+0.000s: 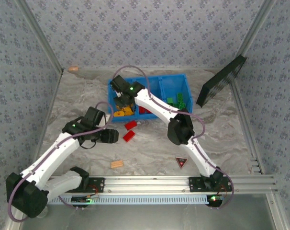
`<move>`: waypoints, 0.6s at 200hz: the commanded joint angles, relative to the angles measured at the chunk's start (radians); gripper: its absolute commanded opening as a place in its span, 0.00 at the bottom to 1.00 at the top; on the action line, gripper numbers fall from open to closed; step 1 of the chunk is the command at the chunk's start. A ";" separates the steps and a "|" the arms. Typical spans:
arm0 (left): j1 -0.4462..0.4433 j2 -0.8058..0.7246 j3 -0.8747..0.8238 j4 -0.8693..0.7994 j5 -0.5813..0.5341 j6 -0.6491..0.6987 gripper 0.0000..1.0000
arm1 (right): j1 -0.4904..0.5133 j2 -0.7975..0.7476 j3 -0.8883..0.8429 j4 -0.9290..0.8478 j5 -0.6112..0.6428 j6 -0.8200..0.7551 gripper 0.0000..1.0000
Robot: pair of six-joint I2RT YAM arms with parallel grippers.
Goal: Sort the legos into containers by color
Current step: Place the lego in the container.
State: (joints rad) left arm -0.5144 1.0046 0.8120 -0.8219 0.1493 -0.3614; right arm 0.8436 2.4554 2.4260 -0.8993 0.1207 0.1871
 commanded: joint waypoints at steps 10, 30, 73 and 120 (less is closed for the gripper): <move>-0.113 -0.002 -0.057 0.106 -0.075 -0.057 0.71 | -0.024 0.056 0.025 0.020 -0.020 -0.030 0.19; -0.234 0.063 -0.056 0.134 -0.176 -0.053 0.73 | -0.032 0.066 0.024 0.033 -0.048 -0.020 0.21; -0.305 0.163 -0.043 0.231 -0.273 -0.024 0.81 | -0.042 0.047 0.009 0.040 -0.074 -0.006 0.30; -0.308 0.317 0.018 0.280 -0.285 0.044 0.85 | -0.043 -0.042 -0.053 0.064 -0.081 -0.006 0.42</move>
State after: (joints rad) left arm -0.8146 1.2633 0.7700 -0.5945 -0.1066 -0.3683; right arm 0.8093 2.5023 2.3928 -0.8299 0.0448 0.1814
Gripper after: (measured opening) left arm 0.845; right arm 0.402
